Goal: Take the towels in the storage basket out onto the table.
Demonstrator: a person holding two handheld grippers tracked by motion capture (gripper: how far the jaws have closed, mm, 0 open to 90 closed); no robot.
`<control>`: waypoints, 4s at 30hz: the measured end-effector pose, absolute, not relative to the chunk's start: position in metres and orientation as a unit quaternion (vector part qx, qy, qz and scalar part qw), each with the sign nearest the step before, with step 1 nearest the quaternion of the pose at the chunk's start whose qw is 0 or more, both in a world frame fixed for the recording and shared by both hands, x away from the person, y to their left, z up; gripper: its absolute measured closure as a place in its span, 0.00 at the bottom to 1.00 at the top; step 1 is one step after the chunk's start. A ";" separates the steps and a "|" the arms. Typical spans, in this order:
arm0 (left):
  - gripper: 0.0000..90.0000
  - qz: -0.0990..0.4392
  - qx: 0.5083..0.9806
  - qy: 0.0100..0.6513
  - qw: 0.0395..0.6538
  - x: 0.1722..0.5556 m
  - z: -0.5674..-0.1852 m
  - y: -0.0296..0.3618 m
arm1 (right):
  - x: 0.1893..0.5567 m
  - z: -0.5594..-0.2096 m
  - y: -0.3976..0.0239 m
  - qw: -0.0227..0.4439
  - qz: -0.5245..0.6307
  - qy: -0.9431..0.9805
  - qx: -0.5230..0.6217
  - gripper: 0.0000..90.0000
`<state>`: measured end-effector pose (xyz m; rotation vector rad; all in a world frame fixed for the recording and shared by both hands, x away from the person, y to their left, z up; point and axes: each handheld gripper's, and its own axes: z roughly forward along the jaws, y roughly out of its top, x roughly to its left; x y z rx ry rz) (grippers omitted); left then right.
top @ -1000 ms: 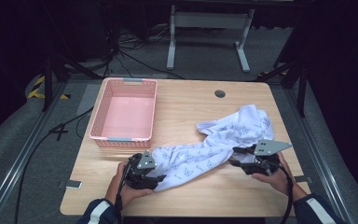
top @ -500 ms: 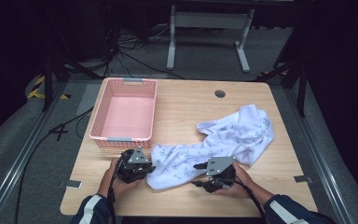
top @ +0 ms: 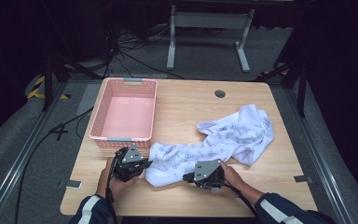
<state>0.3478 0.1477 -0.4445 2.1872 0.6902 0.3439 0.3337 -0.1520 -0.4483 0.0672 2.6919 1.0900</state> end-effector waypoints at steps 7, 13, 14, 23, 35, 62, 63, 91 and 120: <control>0.95 0.144 0.847 0.254 0.445 0.342 -0.420 0.135 | 0.334 -0.381 -0.198 0.084 0.489 0.865 0.068 0.98; 0.87 0.170 0.848 0.281 0.416 0.360 -0.426 0.121 | 0.374 -0.391 -0.213 0.119 0.470 0.858 0.170 0.98; 0.82 0.173 0.847 0.293 0.409 0.364 -0.427 0.120 | 0.383 -0.397 -0.212 0.123 0.460 0.861 0.181 0.98; 0.50 0.157 0.854 0.268 0.417 0.358 -0.434 0.114 | 0.425 -0.431 -0.207 0.156 0.388 0.867 0.273 0.75; 0.53 0.145 0.879 0.263 0.370 0.367 -0.456 0.085 | 0.377 -0.394 -0.225 0.098 0.437 0.883 0.142 0.61; 0.93 0.103 0.873 0.223 0.420 0.302 -0.412 0.117 | 0.294 -0.377 -0.270 0.060 0.432 0.896 0.078 0.95; 0.90 0.098 0.875 0.219 0.421 0.299 -0.413 0.117 | 0.289 -0.380 -0.277 0.056 0.430 0.897 0.082 0.95; 0.90 0.060 0.911 0.201 0.354 0.325 -0.460 0.096 | 0.279 -0.389 -0.287 0.103 0.438 0.873 0.186 0.64; 0.52 0.130 0.864 0.250 0.418 0.354 -0.430 0.079 | 0.324 -0.412 -0.210 0.150 0.409 0.876 0.207 0.98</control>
